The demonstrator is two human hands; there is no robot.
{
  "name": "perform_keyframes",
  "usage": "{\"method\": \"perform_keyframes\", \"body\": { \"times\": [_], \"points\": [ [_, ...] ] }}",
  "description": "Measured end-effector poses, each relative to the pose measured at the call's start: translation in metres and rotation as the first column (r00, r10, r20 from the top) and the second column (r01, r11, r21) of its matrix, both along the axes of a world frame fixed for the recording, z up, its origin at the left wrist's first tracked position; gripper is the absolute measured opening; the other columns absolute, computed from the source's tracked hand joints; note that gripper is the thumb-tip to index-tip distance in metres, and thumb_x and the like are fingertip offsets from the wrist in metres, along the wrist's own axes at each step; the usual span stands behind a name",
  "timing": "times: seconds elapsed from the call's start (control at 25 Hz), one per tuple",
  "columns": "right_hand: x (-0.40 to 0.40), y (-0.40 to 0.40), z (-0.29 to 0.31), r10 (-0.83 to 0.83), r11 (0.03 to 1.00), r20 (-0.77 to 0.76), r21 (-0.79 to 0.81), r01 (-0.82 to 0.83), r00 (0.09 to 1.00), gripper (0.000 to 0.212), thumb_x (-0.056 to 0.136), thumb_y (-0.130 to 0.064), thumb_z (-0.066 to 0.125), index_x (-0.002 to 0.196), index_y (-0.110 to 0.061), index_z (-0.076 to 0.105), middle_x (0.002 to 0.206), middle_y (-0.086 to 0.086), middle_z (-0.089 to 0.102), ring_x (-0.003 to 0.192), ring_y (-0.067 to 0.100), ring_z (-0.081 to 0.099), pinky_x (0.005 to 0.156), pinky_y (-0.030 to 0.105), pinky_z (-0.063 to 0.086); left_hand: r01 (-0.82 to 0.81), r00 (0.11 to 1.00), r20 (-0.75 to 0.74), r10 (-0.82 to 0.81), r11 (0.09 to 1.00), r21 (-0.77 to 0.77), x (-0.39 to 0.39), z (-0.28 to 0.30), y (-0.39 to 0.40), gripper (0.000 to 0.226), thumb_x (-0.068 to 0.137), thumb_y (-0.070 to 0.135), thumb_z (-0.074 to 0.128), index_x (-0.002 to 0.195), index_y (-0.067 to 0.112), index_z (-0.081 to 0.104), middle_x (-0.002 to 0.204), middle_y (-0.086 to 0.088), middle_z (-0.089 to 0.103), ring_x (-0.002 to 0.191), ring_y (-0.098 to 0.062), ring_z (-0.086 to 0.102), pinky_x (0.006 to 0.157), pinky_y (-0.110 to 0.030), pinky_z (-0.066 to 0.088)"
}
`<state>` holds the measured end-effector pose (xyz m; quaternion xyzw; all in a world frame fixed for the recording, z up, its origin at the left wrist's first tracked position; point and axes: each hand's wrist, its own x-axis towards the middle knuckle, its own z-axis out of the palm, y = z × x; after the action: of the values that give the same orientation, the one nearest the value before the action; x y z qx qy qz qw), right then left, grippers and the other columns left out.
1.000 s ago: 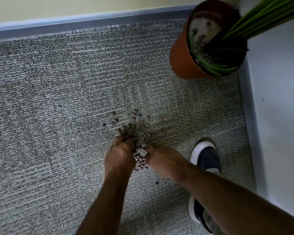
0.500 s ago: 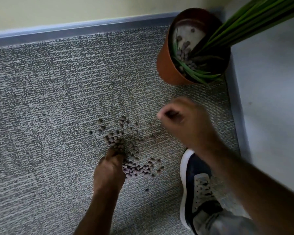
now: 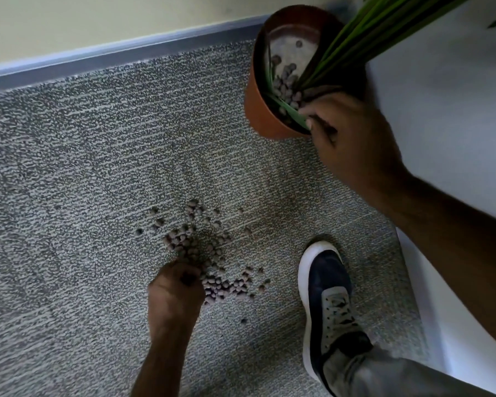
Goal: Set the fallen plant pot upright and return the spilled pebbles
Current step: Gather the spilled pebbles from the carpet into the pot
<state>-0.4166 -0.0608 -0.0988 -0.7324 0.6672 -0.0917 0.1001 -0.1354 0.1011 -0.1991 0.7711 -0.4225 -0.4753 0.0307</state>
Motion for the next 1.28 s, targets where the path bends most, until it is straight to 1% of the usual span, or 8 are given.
{"method": "perform_keyframes", "body": {
  "times": [0.2, 0.4, 0.64, 0.76, 0.88, 1.0, 1.16, 1.28],
  "points": [
    [-0.006, 0.085, -0.012, -0.359, 0.928, 0.208, -0.024, 0.372, 0.910, 0.011, 0.092, -0.014, 0.065, 0.100, -0.015, 0.073, 0.091, 0.000, 0.075, 0.063, 0.002, 0.062, 0.063, 0.000, 0.041, -0.287, 0.898, -0.335, 0.285, 0.957, 0.044, -0.054, 0.049, -0.067, 0.009, 0.078, 0.018, 0.081, 0.081, 0.026, 0.077, 0.074, 0.019, 0.075, 0.066, 0.010, 0.068, 0.055, -0.008, 0.054],
    [0.000, 0.141, -0.027, -0.728, 0.681, 0.341, 0.255, 0.686, 0.595, 0.014, 0.088, -0.020, 0.069, 0.094, -0.032, 0.072, 0.071, -0.013, 0.074, 0.063, 0.000, 0.071, 0.059, 0.017, 0.055, -0.411, 0.682, -0.616, 0.395, 0.903, 0.124, -0.116, 0.088, -0.170, 0.007, 0.076, 0.010, 0.079, 0.083, 0.012, 0.078, 0.081, -0.003, 0.078, 0.086, -0.022, 0.076, 0.075, -0.033, 0.063],
    [0.032, 0.170, -0.036, -0.740, 0.672, 0.403, 0.428, 0.604, 0.538, 0.017, 0.088, -0.017, 0.070, 0.093, -0.033, 0.072, 0.077, -0.016, 0.075, 0.065, 0.002, 0.072, 0.062, 0.027, 0.059, 0.041, 0.837, -0.533, -0.126, 0.985, -0.169, -0.165, 0.110, -0.227, 0.030, 0.087, 0.020, 0.062, 0.116, 0.012, 0.067, 0.104, -0.009, 0.071, 0.098, -0.027, 0.068, 0.084, -0.041, 0.060],
    [0.039, 0.183, -0.047, -0.669, 0.725, 0.331, 0.491, 0.483, 0.666, 0.015, 0.087, -0.023, 0.073, 0.097, -0.034, 0.071, 0.074, -0.018, 0.073, 0.071, -0.003, 0.071, 0.065, 0.023, 0.058, 0.159, 0.886, -0.337, -0.318, 0.892, -0.423, -0.148, 0.102, -0.195, 0.037, 0.087, 0.017, 0.059, 0.123, 0.014, 0.065, 0.108, -0.004, 0.069, 0.098, -0.019, 0.066, 0.081, -0.031, 0.058],
    [0.049, 0.190, -0.067, -0.488, 0.739, 0.253, 0.629, 0.241, 0.836, 0.019, 0.085, -0.030, 0.077, 0.104, -0.030, 0.070, 0.075, -0.024, 0.064, 0.075, -0.017, 0.063, 0.059, 0.001, 0.044, 0.045, 0.949, -0.234, -0.212, 0.825, -0.563, -0.097, 0.078, -0.127, 0.027, 0.088, 0.011, 0.057, 0.111, 0.011, 0.071, 0.113, -0.004, 0.065, 0.100, -0.018, 0.064, 0.080, -0.035, 0.057],
    [0.057, 0.192, -0.086, -0.468, 0.605, 0.155, 0.773, 0.188, 0.870, 0.035, 0.083, -0.037, 0.079, 0.110, -0.020, 0.066, 0.083, -0.010, 0.065, 0.086, 0.009, 0.069, 0.065, 0.019, 0.050, 0.127, 0.978, -0.110, -0.179, 0.922, -0.366, -0.039, 0.040, -0.049, 0.031, 0.091, 0.021, 0.063, 0.122, 0.013, 0.065, 0.121, -0.009, 0.061, 0.105, -0.025, 0.063, 0.082, -0.047, 0.059],
    [0.071, 0.195, -0.106, -0.286, 0.499, -0.102, 0.833, 0.239, 0.953, 0.078, 0.074, -0.063, 0.076, 0.127, -0.014, 0.046, 0.109, 0.011, 0.068, 0.101, 0.033, 0.066, 0.068, 0.036, 0.052, 0.222, 0.957, 0.142, -0.252, 0.955, 0.197, 0.034, 0.000, 0.032, 0.088, 0.079, 0.046, 0.078, 0.147, 0.015, 0.030, 0.133, -0.019, 0.045, 0.117, -0.040, 0.056, 0.090, -0.057, 0.055],
    [0.086, 0.201, -0.116, -0.191, 0.533, -0.154, 0.813, 0.234, 0.969, 0.098, 0.071, -0.067, 0.075, 0.136, -0.007, 0.033, 0.116, 0.018, 0.065, 0.105, 0.037, 0.065, 0.072, 0.036, 0.053, 0.140, 0.979, 0.121, -0.163, 0.973, 0.182, 0.040, -0.010, 0.050, 0.086, 0.078, 0.045, 0.079, 0.142, 0.018, 0.028, 0.136, -0.018, 0.046, 0.116, -0.043, 0.059, 0.089, -0.057, 0.056]
  ]
}}
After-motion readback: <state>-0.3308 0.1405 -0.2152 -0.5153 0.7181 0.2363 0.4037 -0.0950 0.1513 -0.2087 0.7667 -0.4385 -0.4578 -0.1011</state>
